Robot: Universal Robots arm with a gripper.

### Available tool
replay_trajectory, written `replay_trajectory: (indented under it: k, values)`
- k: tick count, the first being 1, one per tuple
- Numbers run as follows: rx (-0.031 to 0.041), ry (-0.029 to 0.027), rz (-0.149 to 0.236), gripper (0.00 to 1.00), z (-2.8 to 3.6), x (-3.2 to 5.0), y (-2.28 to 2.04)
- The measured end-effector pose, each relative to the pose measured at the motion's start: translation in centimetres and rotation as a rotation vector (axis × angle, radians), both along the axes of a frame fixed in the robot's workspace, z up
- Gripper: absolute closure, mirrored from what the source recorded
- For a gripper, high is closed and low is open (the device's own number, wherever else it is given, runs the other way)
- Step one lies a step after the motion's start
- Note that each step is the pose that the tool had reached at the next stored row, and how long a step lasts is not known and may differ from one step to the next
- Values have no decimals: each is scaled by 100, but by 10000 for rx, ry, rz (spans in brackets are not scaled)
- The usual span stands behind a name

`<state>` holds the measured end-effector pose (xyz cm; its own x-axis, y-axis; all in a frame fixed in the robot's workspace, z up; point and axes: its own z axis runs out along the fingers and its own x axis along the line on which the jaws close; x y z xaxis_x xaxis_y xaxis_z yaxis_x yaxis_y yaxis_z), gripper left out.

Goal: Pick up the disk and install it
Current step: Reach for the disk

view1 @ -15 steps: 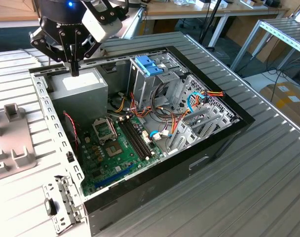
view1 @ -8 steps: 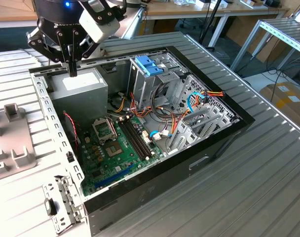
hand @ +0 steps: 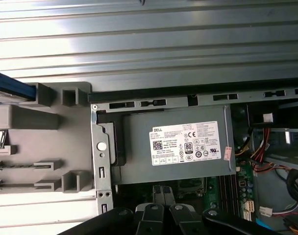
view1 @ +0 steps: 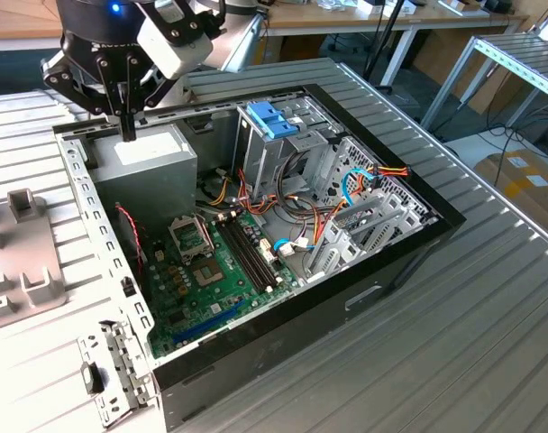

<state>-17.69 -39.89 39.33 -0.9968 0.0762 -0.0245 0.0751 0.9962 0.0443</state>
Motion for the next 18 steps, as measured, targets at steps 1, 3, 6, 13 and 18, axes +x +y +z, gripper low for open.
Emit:
replay_trajectory:
  k: [1,3,6,13,18]
  values:
    - [0,0,0,89,0,-5,0]
    - [0,0,0,89,0,-16,0]
    - [0,0,0,89,0,-31,0]
    - [1,0,0,89,0,-67,0]
    - [0,0,0,89,0,-102,0]
